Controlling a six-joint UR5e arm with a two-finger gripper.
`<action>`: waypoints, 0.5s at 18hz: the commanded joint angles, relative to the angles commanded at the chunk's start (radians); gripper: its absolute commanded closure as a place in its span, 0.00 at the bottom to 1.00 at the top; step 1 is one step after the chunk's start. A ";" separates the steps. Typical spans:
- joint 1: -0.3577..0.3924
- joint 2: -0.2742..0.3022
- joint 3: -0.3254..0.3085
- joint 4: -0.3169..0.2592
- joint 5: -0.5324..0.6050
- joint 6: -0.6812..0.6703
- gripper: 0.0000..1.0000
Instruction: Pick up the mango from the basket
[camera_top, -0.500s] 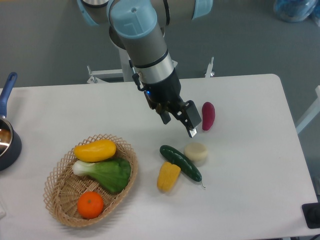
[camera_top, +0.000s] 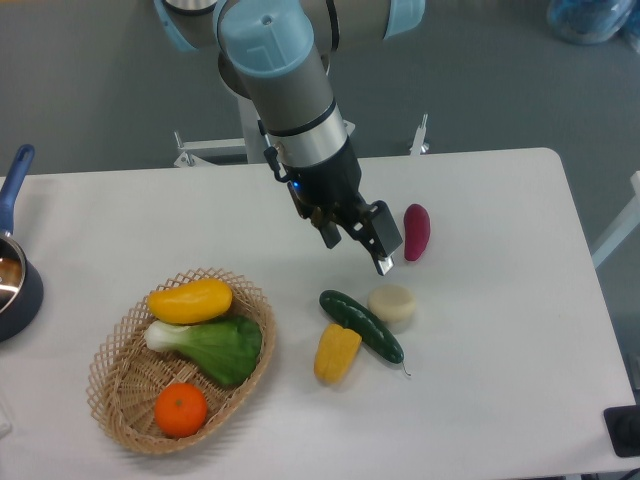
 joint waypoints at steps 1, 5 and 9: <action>0.000 0.000 -0.002 0.000 -0.003 -0.002 0.00; -0.005 0.006 -0.020 0.002 -0.006 -0.107 0.00; -0.017 0.026 -0.054 -0.002 -0.017 -0.210 0.00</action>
